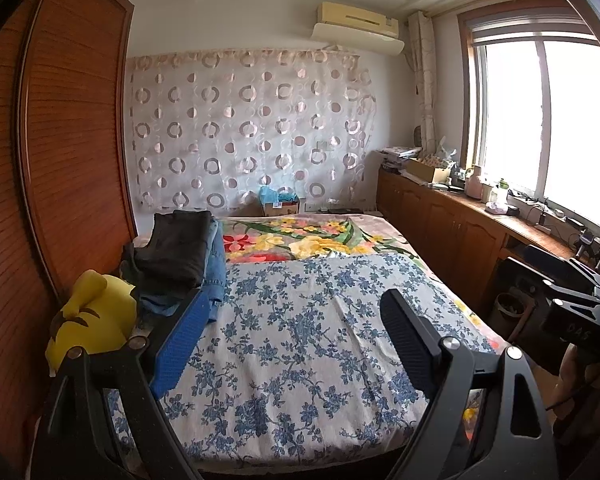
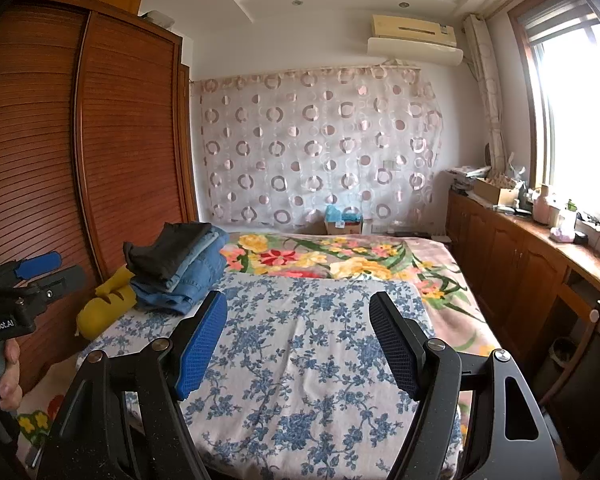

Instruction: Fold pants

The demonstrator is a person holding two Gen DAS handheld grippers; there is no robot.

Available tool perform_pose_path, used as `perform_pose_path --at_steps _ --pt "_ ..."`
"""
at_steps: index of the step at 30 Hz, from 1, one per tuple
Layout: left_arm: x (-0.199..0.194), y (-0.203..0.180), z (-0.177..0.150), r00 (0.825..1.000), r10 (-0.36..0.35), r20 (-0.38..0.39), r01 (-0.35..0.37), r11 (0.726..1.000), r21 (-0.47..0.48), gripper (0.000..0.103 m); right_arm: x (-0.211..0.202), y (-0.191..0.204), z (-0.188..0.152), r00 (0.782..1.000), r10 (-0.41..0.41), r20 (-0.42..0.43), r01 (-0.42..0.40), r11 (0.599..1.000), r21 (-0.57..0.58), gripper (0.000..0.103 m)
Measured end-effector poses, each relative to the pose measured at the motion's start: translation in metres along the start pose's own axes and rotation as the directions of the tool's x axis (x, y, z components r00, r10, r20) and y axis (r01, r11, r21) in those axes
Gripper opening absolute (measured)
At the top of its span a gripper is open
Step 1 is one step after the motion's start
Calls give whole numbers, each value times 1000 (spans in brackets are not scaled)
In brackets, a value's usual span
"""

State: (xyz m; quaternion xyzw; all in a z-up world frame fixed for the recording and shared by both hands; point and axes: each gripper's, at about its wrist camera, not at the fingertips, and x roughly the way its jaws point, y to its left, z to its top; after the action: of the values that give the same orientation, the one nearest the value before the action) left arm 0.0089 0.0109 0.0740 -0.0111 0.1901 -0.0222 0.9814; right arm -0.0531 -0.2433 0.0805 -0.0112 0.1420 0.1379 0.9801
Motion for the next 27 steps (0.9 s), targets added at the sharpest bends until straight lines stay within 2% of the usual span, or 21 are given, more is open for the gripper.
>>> perform_pose_path --at_steps 27 --pt "0 -1 1 1000 1 -1 -1 1000 0 88 1 -2 0 1000 7 0 -7 1000 -3 75"
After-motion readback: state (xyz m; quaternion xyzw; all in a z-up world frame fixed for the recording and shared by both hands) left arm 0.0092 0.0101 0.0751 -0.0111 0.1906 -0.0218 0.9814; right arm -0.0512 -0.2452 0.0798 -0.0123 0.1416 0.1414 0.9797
